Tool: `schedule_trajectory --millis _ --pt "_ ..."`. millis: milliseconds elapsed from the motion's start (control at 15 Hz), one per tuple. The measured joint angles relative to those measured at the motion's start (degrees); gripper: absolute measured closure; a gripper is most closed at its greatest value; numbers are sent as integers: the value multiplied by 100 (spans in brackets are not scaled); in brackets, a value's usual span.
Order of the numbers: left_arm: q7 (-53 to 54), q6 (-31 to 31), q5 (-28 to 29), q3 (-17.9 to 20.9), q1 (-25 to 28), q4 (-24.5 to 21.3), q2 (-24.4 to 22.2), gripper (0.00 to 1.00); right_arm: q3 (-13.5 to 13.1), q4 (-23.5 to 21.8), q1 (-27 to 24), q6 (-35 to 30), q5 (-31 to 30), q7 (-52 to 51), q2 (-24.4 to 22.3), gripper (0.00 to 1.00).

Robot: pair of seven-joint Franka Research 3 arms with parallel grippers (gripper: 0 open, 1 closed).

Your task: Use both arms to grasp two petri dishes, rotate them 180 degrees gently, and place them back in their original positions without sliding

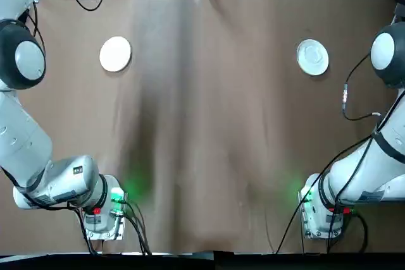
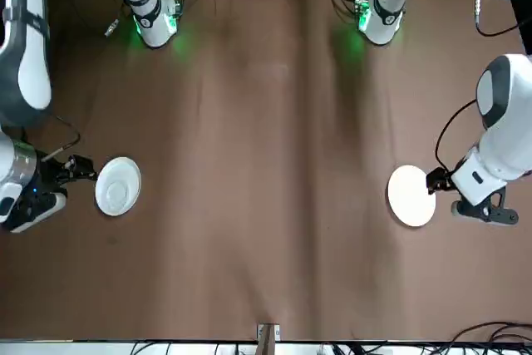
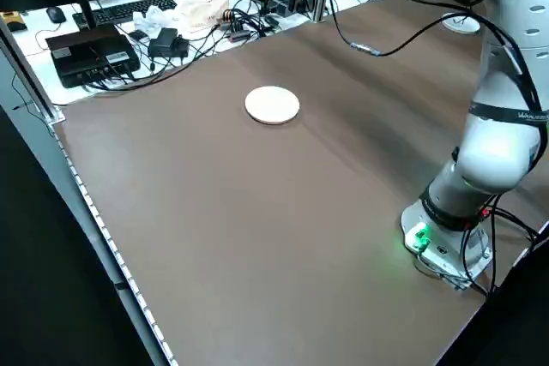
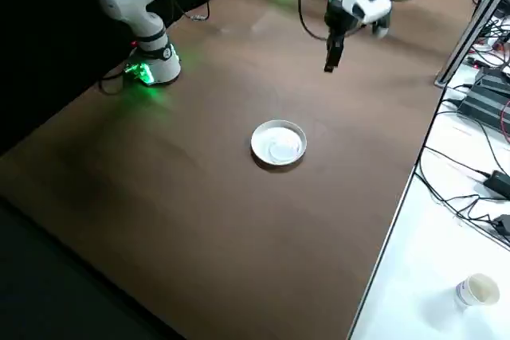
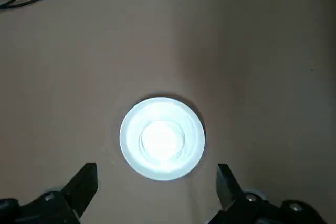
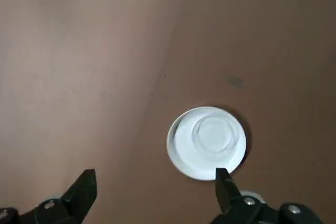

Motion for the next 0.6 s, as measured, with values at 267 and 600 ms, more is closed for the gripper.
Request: schedule_trajectory --millis 267,600 --pt "170 -521 -509 1376 -1206 -1 -602 0 -26 209 36 -459 -150 1017 -472 0" --pt "170 -947 -548 1509 -1343 -181 -1552 0 -97 217 -6 -1144 -238 1266 -1193 0"
